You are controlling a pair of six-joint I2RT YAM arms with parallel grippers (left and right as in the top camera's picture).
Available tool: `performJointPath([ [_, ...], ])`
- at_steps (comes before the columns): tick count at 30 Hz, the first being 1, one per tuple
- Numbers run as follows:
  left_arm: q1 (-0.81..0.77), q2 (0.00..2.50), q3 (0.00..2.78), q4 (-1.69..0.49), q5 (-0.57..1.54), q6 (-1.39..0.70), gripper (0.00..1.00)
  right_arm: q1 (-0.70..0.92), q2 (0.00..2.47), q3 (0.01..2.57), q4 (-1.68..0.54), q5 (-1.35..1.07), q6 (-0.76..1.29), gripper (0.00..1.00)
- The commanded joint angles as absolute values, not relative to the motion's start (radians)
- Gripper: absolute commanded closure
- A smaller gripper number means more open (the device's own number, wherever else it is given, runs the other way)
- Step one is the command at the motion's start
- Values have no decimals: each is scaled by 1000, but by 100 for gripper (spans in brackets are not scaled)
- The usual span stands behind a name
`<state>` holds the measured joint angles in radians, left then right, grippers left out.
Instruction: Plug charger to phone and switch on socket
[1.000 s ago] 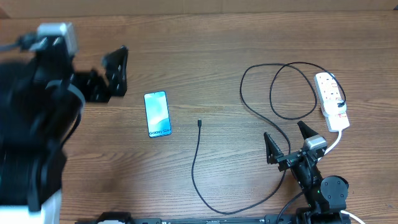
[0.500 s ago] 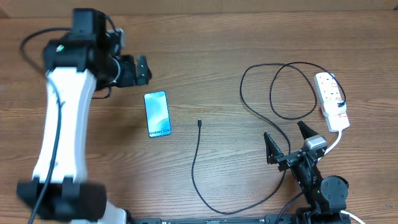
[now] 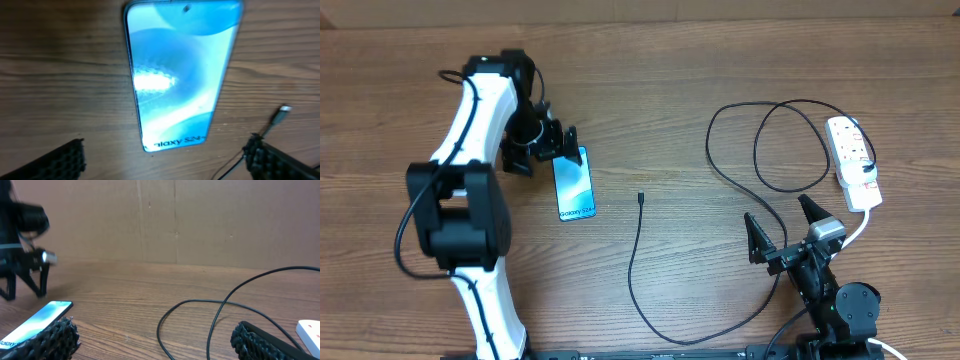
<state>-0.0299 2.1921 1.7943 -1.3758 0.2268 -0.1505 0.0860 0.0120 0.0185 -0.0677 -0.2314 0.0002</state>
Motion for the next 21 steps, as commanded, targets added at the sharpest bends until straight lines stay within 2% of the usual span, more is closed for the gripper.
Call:
performJointPath([
  [1, -27, 2255, 1815, -1392, 255, -142, 11, 89, 6, 8, -62, -229, 4, 0],
  [4, -27, 2292, 1815, -1391, 256, -142, 15, 89, 6, 8, -62, -229, 4, 0],
  [9, -27, 2310, 1815, -1378, 253, -146, 27, 89, 6, 8, -62, -229, 4, 0],
  [13, -27, 2310, 1815, -1349, 252, -152, 42, 89, 6, 8, -62, -229, 4, 0],
  [15, -27, 2310, 1815, -1337, 252, -167, 53, 89, 6, 8, -62, -229, 4, 0],
  [21, -33, 2310, 1815, -1324, 252, -173, 70, 89, 6, 8, -62, -229, 4, 0],
])
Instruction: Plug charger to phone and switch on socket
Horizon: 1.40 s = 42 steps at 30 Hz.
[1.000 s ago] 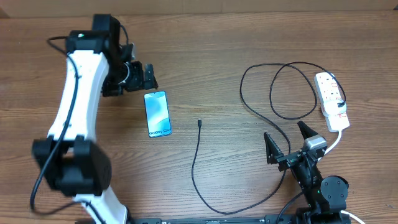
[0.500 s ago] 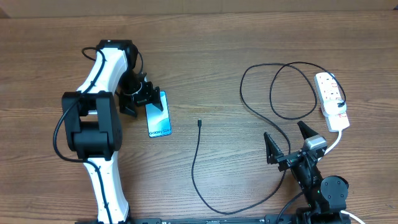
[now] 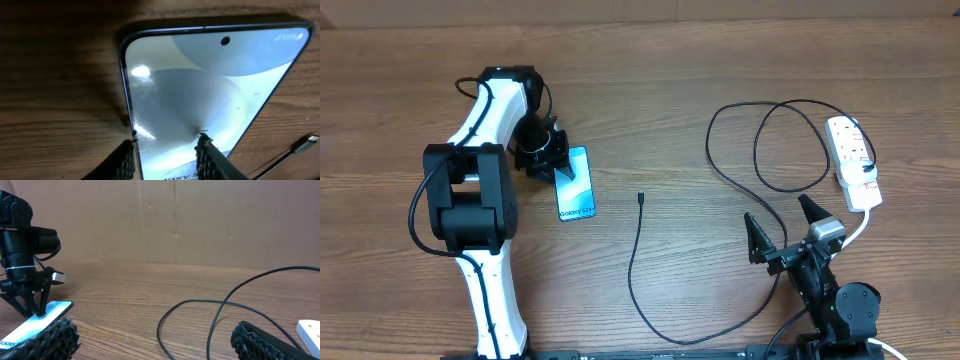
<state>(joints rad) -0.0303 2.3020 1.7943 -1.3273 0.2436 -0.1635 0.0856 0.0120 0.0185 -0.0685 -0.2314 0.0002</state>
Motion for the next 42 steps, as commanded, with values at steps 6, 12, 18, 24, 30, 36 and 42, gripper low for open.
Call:
performJointPath([
  [6, -54, 2311, 1815, -1319, 232, -173, 85, 89, 6, 8, -62, -229, 4, 0],
  [12, -91, 2311, 1815, -1319, 149, -173, 95, 89, 6, 8, -62, -229, 4, 0],
  [18, -126, 2311, 1815, -1318, 110, -173, 93, 89, 6, 8, -62, -229, 4, 0],
  [24, -154, 2311, 1815, -1318, 70, -185, 96, 89, 6, 8, -62, -229, 4, 0],
  [30, -167, 2311, 1815, -1297, 70, -253, 96, 89, 6, 8, -62, -229, 4, 0],
  [36, -169, 2311, 1815, -1285, 71, -278, 96, 89, 6, 8, -62, -229, 4, 0],
  [42, -172, 2311, 1815, -1282, 70, -278, 96, 89, 6, 8, -62, -229, 4, 0],
])
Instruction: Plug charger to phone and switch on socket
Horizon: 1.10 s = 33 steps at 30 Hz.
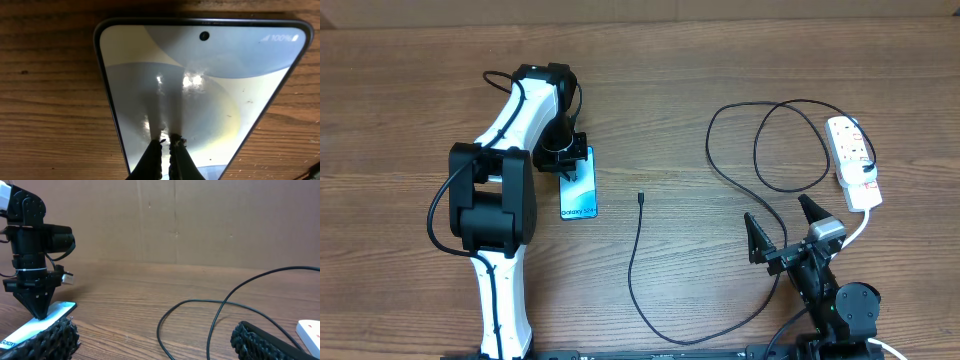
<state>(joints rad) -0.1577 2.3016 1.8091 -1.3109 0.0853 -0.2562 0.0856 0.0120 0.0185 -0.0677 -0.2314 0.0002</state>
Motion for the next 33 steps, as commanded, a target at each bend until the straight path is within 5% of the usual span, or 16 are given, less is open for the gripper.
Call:
performJointPath([
  [1, -172, 2311, 1815, -1282, 71, -278, 96, 89, 6, 8, -62, -229, 4, 0],
  [33, -234, 2313, 1843, -1335, -37, -345, 96, 89, 6, 8, -62, -229, 4, 0],
])
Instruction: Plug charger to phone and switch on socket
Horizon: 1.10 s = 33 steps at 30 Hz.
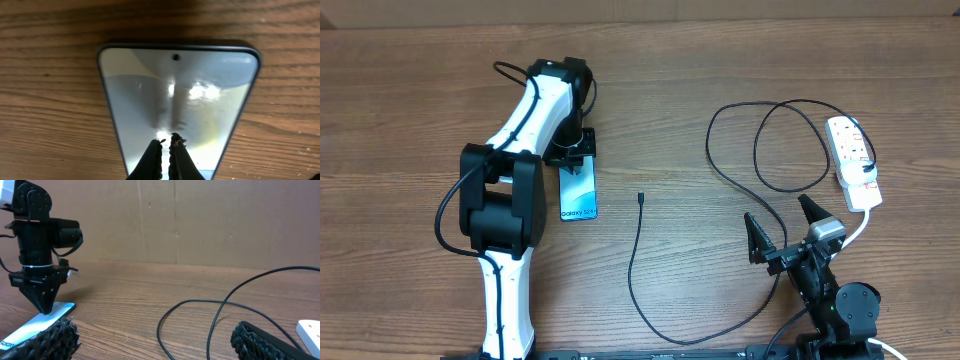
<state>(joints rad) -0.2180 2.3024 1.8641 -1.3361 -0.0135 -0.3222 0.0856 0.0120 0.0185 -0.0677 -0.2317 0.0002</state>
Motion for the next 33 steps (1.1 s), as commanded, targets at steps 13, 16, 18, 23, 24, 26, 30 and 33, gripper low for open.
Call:
performJointPath([
  [13, -236, 2316, 1807, -1306, -32, -336, 75, 89, 6, 8, -62, -229, 4, 0],
  [16, -236, 2316, 1807, -1306, -31, -336, 73, 89, 6, 8, -62, -229, 4, 0],
  [18, -236, 2316, 1807, -1306, -30, -336, 77, 89, 6, 8, -62, -229, 4, 0],
  [23, -236, 2316, 1807, -1307, -29, -337, 94, 89, 6, 8, -62, -229, 4, 0],
  [24, -236, 2316, 1807, -1306, -30, -337, 96, 89, 6, 8, -62, -229, 4, 0],
  [26, -236, 2316, 1807, -1301, -29, -337, 96, 89, 6, 8, -62, -229, 4, 0],
  [30, -236, 2315, 1815, -1310, -26, -337, 96, 89, 6, 8, -62, -229, 4, 0],
  [33, -228, 2313, 1861, -1364, -25, -337, 96, 89, 6, 8, -62, -229, 4, 0],
])
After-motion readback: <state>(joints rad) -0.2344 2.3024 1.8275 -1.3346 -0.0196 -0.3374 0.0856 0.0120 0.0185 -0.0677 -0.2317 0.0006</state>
